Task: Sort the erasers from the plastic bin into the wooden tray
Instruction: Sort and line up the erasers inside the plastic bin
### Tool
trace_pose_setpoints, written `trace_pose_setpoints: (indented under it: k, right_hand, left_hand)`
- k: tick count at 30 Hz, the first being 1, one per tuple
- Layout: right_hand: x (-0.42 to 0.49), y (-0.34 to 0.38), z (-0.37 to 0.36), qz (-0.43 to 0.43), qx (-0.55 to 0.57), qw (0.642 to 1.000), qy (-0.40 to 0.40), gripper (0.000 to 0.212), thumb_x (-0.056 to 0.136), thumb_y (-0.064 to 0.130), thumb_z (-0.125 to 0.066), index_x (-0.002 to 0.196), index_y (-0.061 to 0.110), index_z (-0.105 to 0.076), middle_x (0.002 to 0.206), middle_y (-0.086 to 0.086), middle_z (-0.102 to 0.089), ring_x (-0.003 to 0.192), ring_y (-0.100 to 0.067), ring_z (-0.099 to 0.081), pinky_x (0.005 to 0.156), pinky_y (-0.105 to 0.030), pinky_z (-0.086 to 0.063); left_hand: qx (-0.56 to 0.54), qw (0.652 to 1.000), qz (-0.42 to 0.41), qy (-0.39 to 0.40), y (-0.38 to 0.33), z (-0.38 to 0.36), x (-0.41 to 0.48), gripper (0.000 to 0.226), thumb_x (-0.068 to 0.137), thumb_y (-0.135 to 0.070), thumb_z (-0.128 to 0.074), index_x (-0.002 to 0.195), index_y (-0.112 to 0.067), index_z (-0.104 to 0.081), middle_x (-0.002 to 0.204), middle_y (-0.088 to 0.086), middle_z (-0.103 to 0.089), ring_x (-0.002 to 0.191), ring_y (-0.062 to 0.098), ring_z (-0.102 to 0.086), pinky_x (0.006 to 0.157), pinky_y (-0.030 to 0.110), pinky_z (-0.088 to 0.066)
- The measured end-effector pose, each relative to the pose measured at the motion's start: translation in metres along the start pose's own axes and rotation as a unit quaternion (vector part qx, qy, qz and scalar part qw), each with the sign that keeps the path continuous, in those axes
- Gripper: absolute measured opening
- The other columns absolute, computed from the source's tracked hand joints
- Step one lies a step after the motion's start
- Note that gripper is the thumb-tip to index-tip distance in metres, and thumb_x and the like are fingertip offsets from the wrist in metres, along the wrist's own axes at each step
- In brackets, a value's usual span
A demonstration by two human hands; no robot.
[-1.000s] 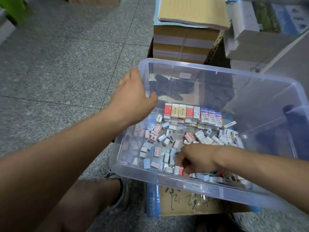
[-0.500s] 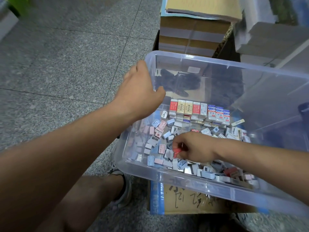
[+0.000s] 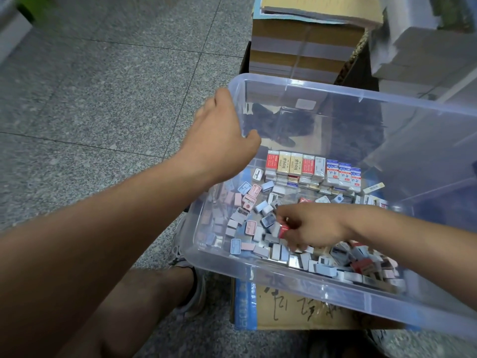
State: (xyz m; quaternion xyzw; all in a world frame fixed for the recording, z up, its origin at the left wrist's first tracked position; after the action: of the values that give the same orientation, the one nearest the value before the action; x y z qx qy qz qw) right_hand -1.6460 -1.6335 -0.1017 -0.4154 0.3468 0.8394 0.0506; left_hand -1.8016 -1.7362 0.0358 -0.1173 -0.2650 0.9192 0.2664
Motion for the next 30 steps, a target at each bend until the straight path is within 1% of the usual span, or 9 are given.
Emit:
trace_pose_setpoints:
  k: [2,3,6,10,13,17,20,27,30]
  right_hand:
    - [-0.002,-0.002,-0.009,-0.012,-0.056,0.997,0.044,0.012,0.095,0.027,-0.058,0.091,0.024,-0.047,0.084,0.006,-0.065,0.070,-0.016,-0.057,0.065,-0.042,-0.052]
    - [-0.002,-0.002,-0.013,-0.005,-0.080,0.996,0.050,0.014,0.096,0.028,-0.058,0.090,0.024,-0.046,0.081,0.009,-0.062,0.070,-0.014,-0.054,0.066,-0.040,-0.049]
    - [0.002,0.004,-0.016,0.036,-0.114,0.992,0.031,0.019,0.097,0.028,-0.055,0.086,0.029,-0.039,0.081,0.006,-0.056,0.070,-0.016,-0.045,0.070,-0.044,-0.047]
    - [0.011,0.009,-0.022,0.074,-0.059,0.995,0.012,0.021,0.097,0.019,-0.053,0.089,0.034,-0.040,0.085,0.006,-0.054,0.074,-0.014,-0.045,0.076,-0.044,-0.049]
    - [0.016,0.009,-0.019,0.092,-0.022,0.995,-0.028,0.017,0.094,0.015,-0.060,0.091,0.027,-0.049,0.086,0.007,-0.057,0.075,-0.011,-0.048,0.078,-0.040,-0.050]
    - [0.017,0.005,-0.025,0.068,-0.143,0.987,0.007,0.002,0.093,0.023,-0.060,0.092,0.024,-0.061,0.090,0.009,-0.064,0.083,-0.014,-0.058,0.079,-0.032,-0.052]
    - [0.020,0.004,-0.031,0.057,-0.229,0.972,0.005,0.015,0.092,0.032,-0.053,0.097,0.024,-0.065,0.101,0.005,-0.066,0.094,-0.021,-0.061,0.085,-0.040,-0.054]
    - [0.024,0.006,-0.033,0.034,-0.181,0.983,-0.021,0.020,0.091,0.027,-0.067,0.110,0.020,-0.067,0.107,0.001,-0.069,0.099,-0.022,-0.062,0.088,-0.040,-0.053]
    - [0.028,0.000,-0.035,0.018,-0.171,0.985,-0.011,0.018,0.090,0.024,-0.068,0.106,0.015,-0.067,0.103,-0.002,-0.070,0.095,-0.025,-0.063,0.085,-0.042,-0.055]
  left_hand:
    - [0.000,1.000,0.001,0.000,0.000,0.000,0.001,0.051,0.093,-0.035,-0.062,0.132,-0.011,-0.040,0.127,0.007,-0.049,0.116,0.026,-0.049,0.095,0.039,-0.044]
    - [-0.001,1.000,0.001,0.000,0.000,0.000,0.000,0.051,0.093,-0.035,-0.062,0.132,-0.011,-0.040,0.126,0.007,-0.049,0.116,0.026,-0.049,0.094,0.038,-0.043]
    - [0.000,1.000,0.001,0.000,0.000,0.000,0.001,0.050,0.093,-0.035,-0.062,0.131,-0.011,-0.040,0.125,0.006,-0.049,0.115,0.025,-0.049,0.092,0.037,-0.043]
    - [-0.004,1.000,0.001,0.001,0.000,0.000,0.001,0.049,0.093,-0.035,-0.062,0.130,-0.011,-0.040,0.125,0.007,-0.049,0.114,0.026,-0.050,0.092,0.038,-0.044]
    - [-0.002,1.000,-0.003,0.003,-0.001,0.001,0.000,0.050,0.093,-0.035,-0.062,0.132,-0.012,-0.039,0.126,0.007,-0.049,0.114,0.025,-0.050,0.093,0.040,-0.045]
    - [0.001,1.000,-0.003,0.004,-0.001,0.001,0.000,0.048,0.093,-0.036,-0.061,0.129,-0.012,-0.039,0.125,0.007,-0.049,0.114,0.026,-0.050,0.093,0.041,-0.046]
    - [-0.001,1.000,-0.004,0.003,-0.001,0.000,0.000,0.049,0.093,-0.035,-0.061,0.130,-0.012,-0.039,0.125,0.007,-0.049,0.113,0.026,-0.051,0.093,0.040,-0.046]
    - [-0.002,1.000,-0.004,0.002,0.000,0.000,0.000,0.051,0.093,-0.035,-0.062,0.132,-0.011,-0.039,0.127,0.007,-0.049,0.115,0.026,-0.050,0.094,0.040,-0.045]
    - [-0.001,1.000,-0.004,0.002,-0.001,0.000,0.000,0.052,0.094,-0.036,-0.061,0.133,-0.011,-0.038,0.127,0.008,-0.049,0.115,0.027,-0.050,0.094,0.041,-0.046]
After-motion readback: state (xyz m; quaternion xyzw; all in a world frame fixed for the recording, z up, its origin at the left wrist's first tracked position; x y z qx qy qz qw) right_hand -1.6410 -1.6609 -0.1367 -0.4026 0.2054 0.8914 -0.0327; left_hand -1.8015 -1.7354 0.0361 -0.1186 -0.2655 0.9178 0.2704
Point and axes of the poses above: each hand's wrist, its own x-axis towards the middle knuckle, its own z-axis out of the back of the hand, y = z × x, the point moved 7 cm from there along x, towards the middle knuckle
